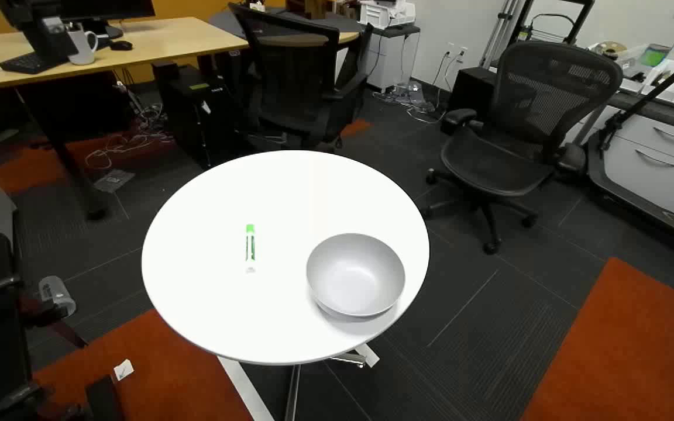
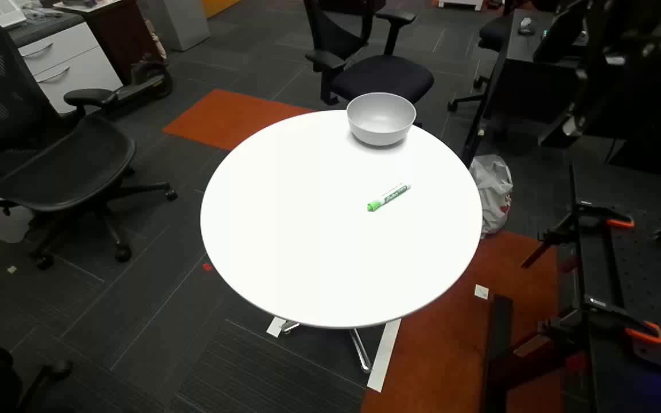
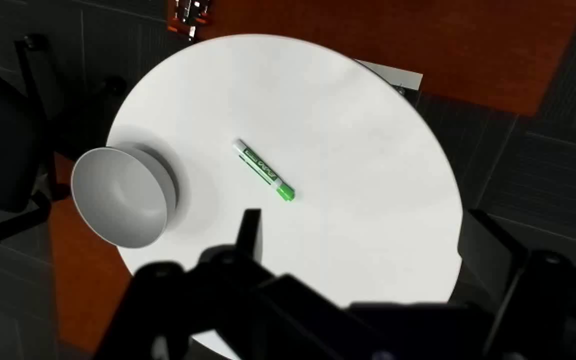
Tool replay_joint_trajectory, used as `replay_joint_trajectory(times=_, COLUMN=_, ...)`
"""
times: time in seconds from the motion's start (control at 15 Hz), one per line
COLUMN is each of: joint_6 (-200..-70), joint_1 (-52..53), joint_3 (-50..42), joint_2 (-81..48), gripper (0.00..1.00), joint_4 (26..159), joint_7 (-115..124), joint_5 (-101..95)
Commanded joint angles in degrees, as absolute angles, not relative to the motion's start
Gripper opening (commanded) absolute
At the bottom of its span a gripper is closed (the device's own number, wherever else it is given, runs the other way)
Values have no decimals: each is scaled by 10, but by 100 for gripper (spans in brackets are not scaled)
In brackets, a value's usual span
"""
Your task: Place the green marker inside the grey bowl
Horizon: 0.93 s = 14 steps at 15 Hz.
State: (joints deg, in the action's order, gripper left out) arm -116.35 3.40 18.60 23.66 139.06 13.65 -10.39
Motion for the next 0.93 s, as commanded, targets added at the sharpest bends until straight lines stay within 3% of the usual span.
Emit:
replay_joint_trajectory(times=0.0, joint_6=-1161, joint_1=52, joint_3=170, joint_2=234, gripper=100, joint_4=1389, joint_7=143, joint_5=-111)
replay_joint_trajectory(times=0.47, joint_6=-1192, joint_1=58, joint_3=157, joint_2=227, gripper=100, joint_4=1392, joint_7=109, joint_5=-111)
replay_joint_trajectory(times=0.87, joint_6=-1154, joint_1=68, joint_3=94, joint_2=170, gripper=100, joint_4=1362, joint_7=-108, joint_5=-117)
